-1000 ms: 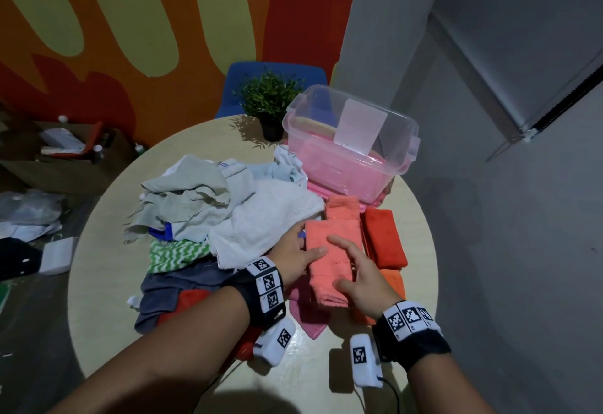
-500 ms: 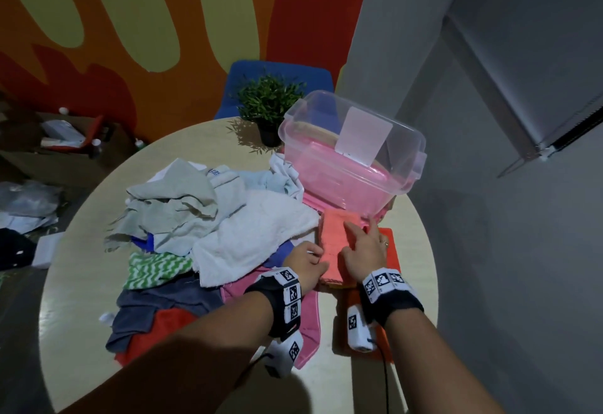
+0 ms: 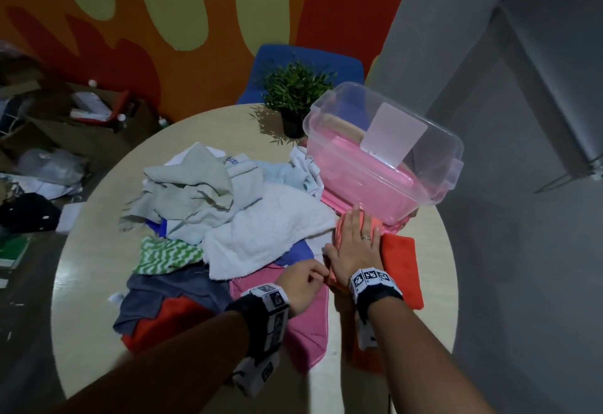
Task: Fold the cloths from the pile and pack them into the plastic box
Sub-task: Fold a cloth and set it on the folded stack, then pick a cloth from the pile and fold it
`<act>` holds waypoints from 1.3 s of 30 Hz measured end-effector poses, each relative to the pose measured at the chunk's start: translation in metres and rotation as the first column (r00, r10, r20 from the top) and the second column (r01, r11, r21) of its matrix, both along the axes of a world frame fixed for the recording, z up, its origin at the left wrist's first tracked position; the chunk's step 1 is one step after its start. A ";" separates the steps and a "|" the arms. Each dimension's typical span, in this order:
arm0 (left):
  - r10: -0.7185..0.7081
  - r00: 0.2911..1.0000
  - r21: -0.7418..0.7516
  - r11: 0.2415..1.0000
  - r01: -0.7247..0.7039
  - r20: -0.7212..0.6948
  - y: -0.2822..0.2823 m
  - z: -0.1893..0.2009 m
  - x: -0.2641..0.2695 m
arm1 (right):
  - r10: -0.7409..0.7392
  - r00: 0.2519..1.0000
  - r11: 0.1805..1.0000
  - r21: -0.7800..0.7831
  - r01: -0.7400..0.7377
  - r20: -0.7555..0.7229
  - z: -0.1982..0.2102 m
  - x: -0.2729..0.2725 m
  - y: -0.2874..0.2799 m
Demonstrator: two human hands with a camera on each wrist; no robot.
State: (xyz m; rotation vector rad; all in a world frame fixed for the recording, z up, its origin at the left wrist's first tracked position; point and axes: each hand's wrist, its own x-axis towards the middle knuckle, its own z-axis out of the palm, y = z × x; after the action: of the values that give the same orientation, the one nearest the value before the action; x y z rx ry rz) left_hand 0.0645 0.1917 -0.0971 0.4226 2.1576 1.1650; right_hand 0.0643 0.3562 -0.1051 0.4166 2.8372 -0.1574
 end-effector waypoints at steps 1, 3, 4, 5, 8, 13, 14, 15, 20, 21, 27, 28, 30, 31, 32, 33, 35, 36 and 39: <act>-0.009 0.999 0.014 1.000 0.009 0.036 -0.008 -0.001 -0.001 | 0.001 1.000 1.000 0.000 -0.001 -0.008 -0.003 0.000 -0.002; 0.012 0.994 0.059 0.998 -0.018 0.106 -0.022 0.001 -0.001 | 0.004 1.000 1.000 0.010 -0.004 -0.018 -0.007 0.000 -0.002; 0.024 0.992 0.076 0.997 -0.034 0.123 -0.028 0.003 -0.001 | 0.003 1.000 1.000 0.011 -0.003 -0.012 -0.008 -0.001 -0.002; 0.035 0.991 0.088 0.995 -0.047 0.132 -0.036 0.007 -0.002 | 0.005 1.000 1.000 0.007 -0.005 -0.002 -0.009 -0.002 -0.002; 0.038 0.992 0.067 0.997 -0.046 0.121 -0.056 0.017 -0.008 | 0.017 1.000 1.000 -0.026 -0.017 0.009 -0.008 -0.002 0.005; -0.019 1.000 -0.053 0.998 0.020 0.005 -0.100 0.032 -0.020 | 0.007 0.999 0.999 -0.047 -0.008 -0.039 0.010 0.007 0.010; -0.039 0.999 -0.074 0.997 0.037 -0.018 -0.110 0.036 -0.022 | 0.000 0.997 1.000 -0.027 -0.003 -0.077 0.016 0.010 0.008; -0.064 0.998 -0.094 0.994 0.061 -0.027 -0.120 0.040 -0.023 | 0.000 0.991 1.000 -0.011 -0.002 -0.132 0.022 0.013 0.005; -0.298 0.954 -0.229 0.931 0.284 -0.029 -0.168 0.047 -0.024 | 0.024 0.869 0.997 -0.053 -0.057 -0.494 0.044 0.033 -0.036; -0.346 0.938 -0.270 0.904 0.331 -0.007 -0.175 0.045 -0.019 | 0.004 0.855 0.989 -0.122 -0.079 -0.518 0.046 0.039 -0.049; -0.713 0.675 -0.660 0.601 0.451 -0.189 -0.200 0.012 0.017 | 0.100 0.993 0.835 -0.548 -0.052 0.059 0.029 0.079 -0.144; -0.722 0.647 -0.682 0.603 0.414 -0.245 -0.202 0.010 0.021 | 0.152 0.979 0.831 -0.554 -0.051 0.137 0.021 0.086 -0.155; -0.697 0.648 -0.663 0.646 0.379 -0.308 -0.204 0.005 0.024 | 0.219 0.950 0.849 -0.523 -0.073 0.222 0.010 0.098 -0.172; -0.661 0.680 -0.616 0.689 0.382 -0.318 -0.205 0.005 0.024 | 0.226 0.943 0.857 -0.510 -0.074 0.243 0.008 0.103 -0.178; -0.606 0.725 -0.539 0.750 0.383 -0.327 -0.205 0.006 0.024 | 0.220 0.944 0.850 -0.523 -0.063 0.245 0.006 0.107 -0.182; -0.530 0.776 -0.438 0.820 0.368 -0.342 -0.205 0.009 0.023 | 0.197 0.954 0.835 -0.549 -0.042 0.227 0.005 0.109 -0.185; -0.352 0.856 -0.216 0.933 0.288 -0.379 -0.207 0.019 0.017 | 0.122 0.985 0.791 -0.611 -0.023 0.121 0.009 0.110 -0.187; -0.273 0.879 -0.123 0.962 0.244 -0.391 -0.208 0.026 0.013 | 0.067 0.997 0.760 -0.649 -0.024 0.042 0.013 0.109 -0.185; -0.109 0.917 0.071 0.987 0.147 -0.383 -0.210 0.053 0.000 | -0.113 0.981 0.638 -0.768 -0.050 -0.158 0.048 0.103 -0.181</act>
State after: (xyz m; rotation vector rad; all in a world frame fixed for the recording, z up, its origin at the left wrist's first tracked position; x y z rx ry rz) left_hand 0.0647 -0.0187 -0.0441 0.8831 2.3565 1.1948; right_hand 0.1678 0.1754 -0.0571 0.2505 2.5865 -1.4331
